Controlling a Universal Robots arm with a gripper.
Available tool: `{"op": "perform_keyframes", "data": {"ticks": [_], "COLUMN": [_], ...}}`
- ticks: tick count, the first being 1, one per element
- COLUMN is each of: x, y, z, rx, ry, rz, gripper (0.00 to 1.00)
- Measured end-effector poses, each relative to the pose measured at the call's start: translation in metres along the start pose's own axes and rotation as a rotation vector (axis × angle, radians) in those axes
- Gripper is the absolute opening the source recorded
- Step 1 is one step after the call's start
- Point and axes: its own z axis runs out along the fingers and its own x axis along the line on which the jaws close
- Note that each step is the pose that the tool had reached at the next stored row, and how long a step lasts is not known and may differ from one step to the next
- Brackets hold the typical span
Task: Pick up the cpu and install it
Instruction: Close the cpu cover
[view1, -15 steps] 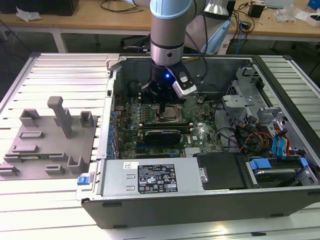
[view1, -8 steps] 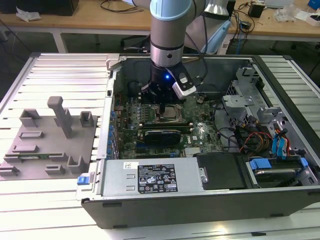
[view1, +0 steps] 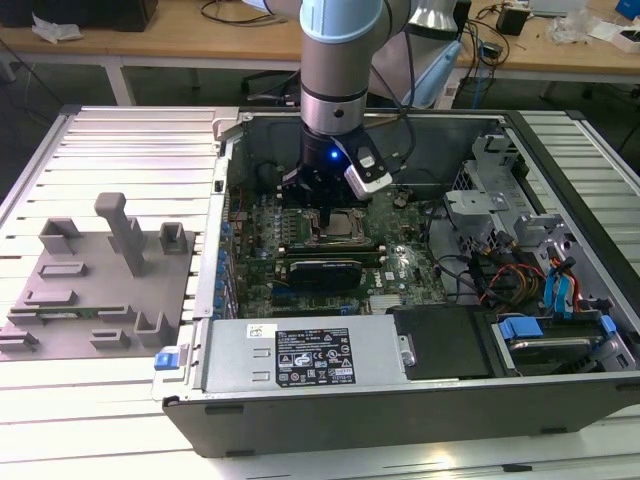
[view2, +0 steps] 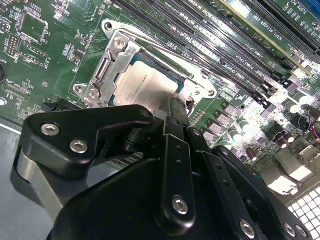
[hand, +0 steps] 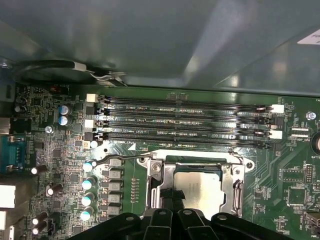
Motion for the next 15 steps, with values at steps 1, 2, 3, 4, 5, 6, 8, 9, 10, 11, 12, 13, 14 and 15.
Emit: {"op": "perform_keyframes", "data": {"ticks": [1,2,3,4,5,6,8,9,10,11,12,13,14,15], "x": [0.0001,0.0001,0.0001,0.0002,0.0001,0.0003,0.0003,0.0004,0.0004,0.0004,0.0004,0.0007,0.0012,0.002], "y": [0.0,0.0,0.0,0.0,0.0,0.0001,0.0001,0.0,0.0,0.0,0.0,0.0001,0.0002,0.0002], "z": [0.0004,0.0007,0.001,0.0011,0.0012,0.0016,0.0025,0.0025,0.0025,0.0025,0.0027,0.0027,0.0027,0.0027], "rx": [-0.0001,-0.0002,0.0,0.0002,0.0,-0.0004,-0.0001,0.0,0.0001,0.0001,0.0,-0.0001,-0.0001,-0.0002], "ry": [0.0,-0.0001,0.0001,0.0001,0.0,-0.0002,-0.0001,0.0,0.0001,0.0002,0.0,-0.0001,-0.0004,-0.0012], "rz": [0.0,0.0,0.0,0.0,0.0,0.0,0.0,0.0,0.0,0.0,0.0,0.0,0.0,0.0], "gripper": [0.11,0.11,0.11,0.11,0.11,0.11,0.11,0.11,0.11,0.11,0.11,0.11,0.11,0.11]}}
